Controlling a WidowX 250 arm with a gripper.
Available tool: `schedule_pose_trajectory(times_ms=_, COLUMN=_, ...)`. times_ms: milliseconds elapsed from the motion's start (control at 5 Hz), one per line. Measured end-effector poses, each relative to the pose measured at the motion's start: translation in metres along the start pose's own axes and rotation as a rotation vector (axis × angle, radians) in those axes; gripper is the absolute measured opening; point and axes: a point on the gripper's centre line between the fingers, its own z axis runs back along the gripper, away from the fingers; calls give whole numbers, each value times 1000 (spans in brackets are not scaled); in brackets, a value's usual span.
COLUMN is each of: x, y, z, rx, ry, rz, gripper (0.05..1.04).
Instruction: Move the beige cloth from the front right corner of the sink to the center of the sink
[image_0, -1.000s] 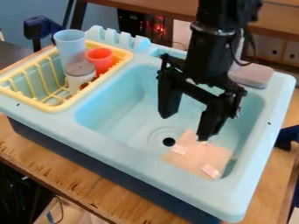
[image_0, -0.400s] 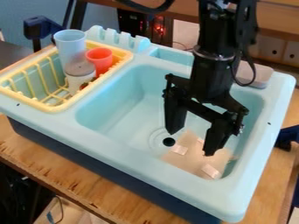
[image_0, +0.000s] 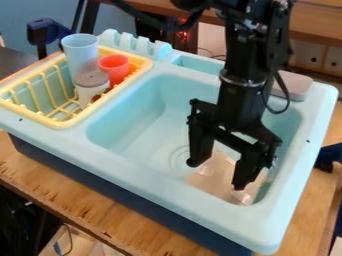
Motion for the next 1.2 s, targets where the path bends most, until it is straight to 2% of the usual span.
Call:
schedule_pose_trajectory(times_ms=200, x=-3, y=1, z=-15, rx=8, ry=44, rz=9, gripper=1000)
schedule_pose_trajectory(times_ms=600, x=5, y=9, z=-24, rx=6, ry=53, rz=36, gripper=1000)
schedule_pose_trajectory(times_ms=1000, x=4, y=64, z=-15, rx=72, ry=78, rz=198, gripper=1000)
schedule_pose_trajectory(times_ms=1200, x=10, y=86, z=-25, rx=89, ry=130, rz=231, gripper=1000)
